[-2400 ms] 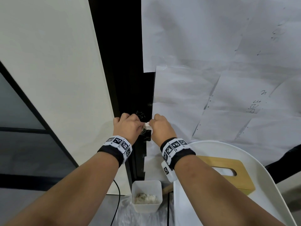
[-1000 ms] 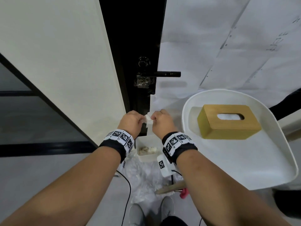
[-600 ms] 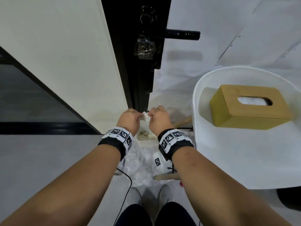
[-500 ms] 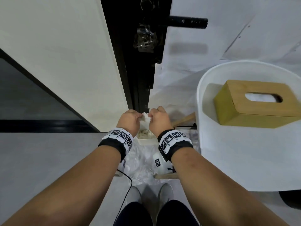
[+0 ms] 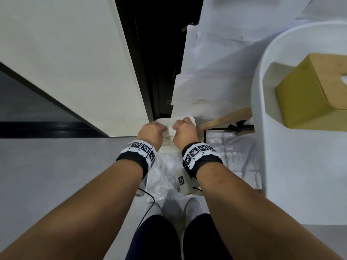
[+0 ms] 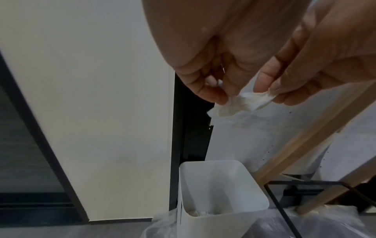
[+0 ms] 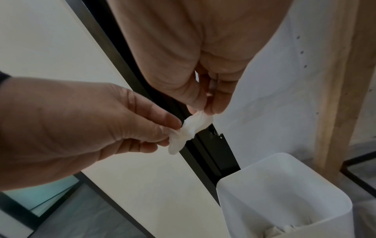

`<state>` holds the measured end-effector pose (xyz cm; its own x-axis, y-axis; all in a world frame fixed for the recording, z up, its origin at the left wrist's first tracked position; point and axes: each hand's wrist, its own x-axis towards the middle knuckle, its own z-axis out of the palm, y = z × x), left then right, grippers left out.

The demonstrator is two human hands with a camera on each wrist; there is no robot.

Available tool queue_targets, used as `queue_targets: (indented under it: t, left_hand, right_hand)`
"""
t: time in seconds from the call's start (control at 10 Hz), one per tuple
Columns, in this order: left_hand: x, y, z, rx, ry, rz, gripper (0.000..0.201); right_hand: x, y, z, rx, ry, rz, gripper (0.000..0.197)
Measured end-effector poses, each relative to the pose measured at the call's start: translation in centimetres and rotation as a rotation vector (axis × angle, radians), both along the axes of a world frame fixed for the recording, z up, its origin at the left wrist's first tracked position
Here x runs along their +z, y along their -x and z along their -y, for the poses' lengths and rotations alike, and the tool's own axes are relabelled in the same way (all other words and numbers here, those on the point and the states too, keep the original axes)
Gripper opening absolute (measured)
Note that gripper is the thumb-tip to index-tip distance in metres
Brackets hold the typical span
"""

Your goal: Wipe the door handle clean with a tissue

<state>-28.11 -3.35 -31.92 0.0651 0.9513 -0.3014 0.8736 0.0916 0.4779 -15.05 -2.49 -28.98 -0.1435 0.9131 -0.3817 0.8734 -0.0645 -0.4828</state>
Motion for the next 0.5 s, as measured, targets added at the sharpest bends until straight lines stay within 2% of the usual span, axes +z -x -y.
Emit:
queue_targets:
  t: [0.2, 0.3, 0.5]
  left_hand:
    - [-1.6, 0.0, -0.8, -0.011, 0.069, -0.029, 0.038]
    - [-2.0, -0.1, -1.2, -0.009, 0.126, -0.026, 0.048]
    - [-2.9, -0.1, -1.3, 0.038, 0.188, -0.035, 0.058]
  right_hand:
    - [-2.0, 0.2, -0.6, -0.016, 0.039, 0.024, 0.038]
    - [-2.6, 0.2, -1.0, -0.04, 0.103, 0.005, 0.048]
    - [-3.8, -0.2, -1.1, -0.085, 0.102, -0.03, 0.049]
